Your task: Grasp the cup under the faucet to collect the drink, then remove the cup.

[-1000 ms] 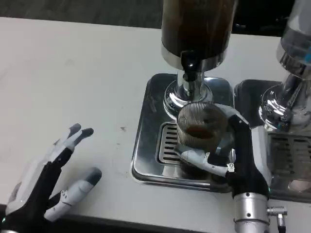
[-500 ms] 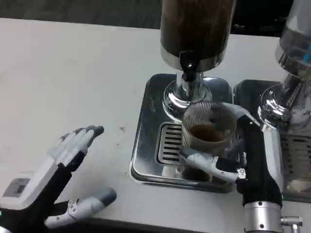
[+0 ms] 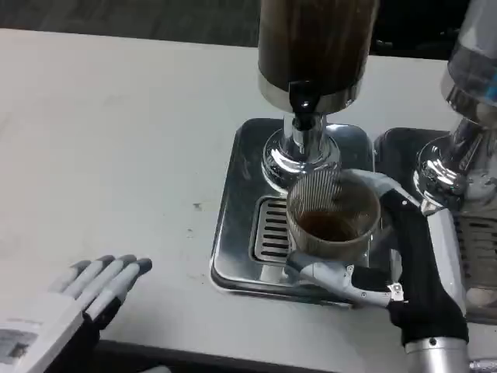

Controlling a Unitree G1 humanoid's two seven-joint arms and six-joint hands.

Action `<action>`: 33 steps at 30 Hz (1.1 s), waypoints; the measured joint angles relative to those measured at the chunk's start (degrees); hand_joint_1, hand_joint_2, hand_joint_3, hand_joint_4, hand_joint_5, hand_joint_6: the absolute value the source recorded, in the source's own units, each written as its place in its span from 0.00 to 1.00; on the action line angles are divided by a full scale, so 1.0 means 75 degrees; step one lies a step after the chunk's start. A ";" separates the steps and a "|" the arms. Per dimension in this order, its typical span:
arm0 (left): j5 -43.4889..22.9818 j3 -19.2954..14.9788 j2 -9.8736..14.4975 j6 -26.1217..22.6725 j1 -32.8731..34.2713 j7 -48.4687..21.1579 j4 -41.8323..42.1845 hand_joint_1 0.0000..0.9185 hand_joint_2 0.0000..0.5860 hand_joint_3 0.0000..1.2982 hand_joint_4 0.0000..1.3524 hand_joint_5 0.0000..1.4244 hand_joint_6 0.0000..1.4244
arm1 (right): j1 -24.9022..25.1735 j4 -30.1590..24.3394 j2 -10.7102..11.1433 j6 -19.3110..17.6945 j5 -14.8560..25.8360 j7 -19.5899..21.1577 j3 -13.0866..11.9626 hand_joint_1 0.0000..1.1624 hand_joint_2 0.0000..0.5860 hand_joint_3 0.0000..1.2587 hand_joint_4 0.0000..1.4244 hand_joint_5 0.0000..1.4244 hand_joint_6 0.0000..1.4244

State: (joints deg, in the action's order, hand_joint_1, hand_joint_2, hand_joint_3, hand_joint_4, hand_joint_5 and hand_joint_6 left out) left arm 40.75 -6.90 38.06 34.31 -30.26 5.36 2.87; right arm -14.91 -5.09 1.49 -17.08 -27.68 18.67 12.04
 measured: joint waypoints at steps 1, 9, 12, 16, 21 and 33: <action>0.0008 -0.0018 0.0000 -0.0004 -0.0147 0.0000 0.0098 0.00 0.22 0.00 0.00 0.00 0.00 | -0.0136 -0.0175 0.0034 0.0010 0.0009 -0.0111 0.0002 0.87 0.19 0.66 0.63 0.68 0.96; 0.0117 -0.0205 -0.0005 -0.0035 -0.0764 0.0078 0.0500 0.00 0.23 0.00 0.00 0.00 0.00 | -0.0803 -0.0899 0.0143 0.0031 0.0025 -0.0529 0.0060 0.87 0.19 0.66 0.63 0.68 0.96; 0.0304 -0.0236 -0.0049 -0.0045 -0.0993 0.0172 0.0618 0.00 0.23 0.00 0.00 0.00 0.00 | -0.0915 -0.1159 0.0192 0.0031 0.0065 -0.0690 0.0057 0.87 0.19 0.66 0.63 0.68 0.96; 0.0375 -0.0316 -0.0154 -0.0064 -0.1287 0.0334 0.0780 0.00 0.24 0.00 0.00 0.00 0.00 | -0.1177 -0.1523 0.0291 0.0031 0.0148 -0.0939 0.0031 0.87 0.19 0.66 0.63 0.68 0.96; 0.0414 -0.0413 -0.0269 -0.0096 -0.1393 0.0461 0.0807 0.00 0.24 0.00 0.00 0.00 0.00 | -0.1539 -0.1904 0.0525 0.0031 0.0319 -0.1265 -0.0028 0.86 0.20 0.66 0.64 0.69 0.96; 0.0506 -0.0500 -0.0384 -0.0059 -0.1552 0.0835 0.0798 0.00 0.24 0.00 0.00 0.00 0.00 | -0.2004 -0.2396 0.0705 0.0031 0.0452 -0.1546 -0.0020 0.85 0.20 0.66 0.64 0.69 0.97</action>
State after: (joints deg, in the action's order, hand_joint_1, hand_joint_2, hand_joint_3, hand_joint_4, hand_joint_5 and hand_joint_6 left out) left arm 44.54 -10.65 35.18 33.87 -41.91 11.62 8.86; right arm -29.93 -23.06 6.78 -16.85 -24.29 7.08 11.89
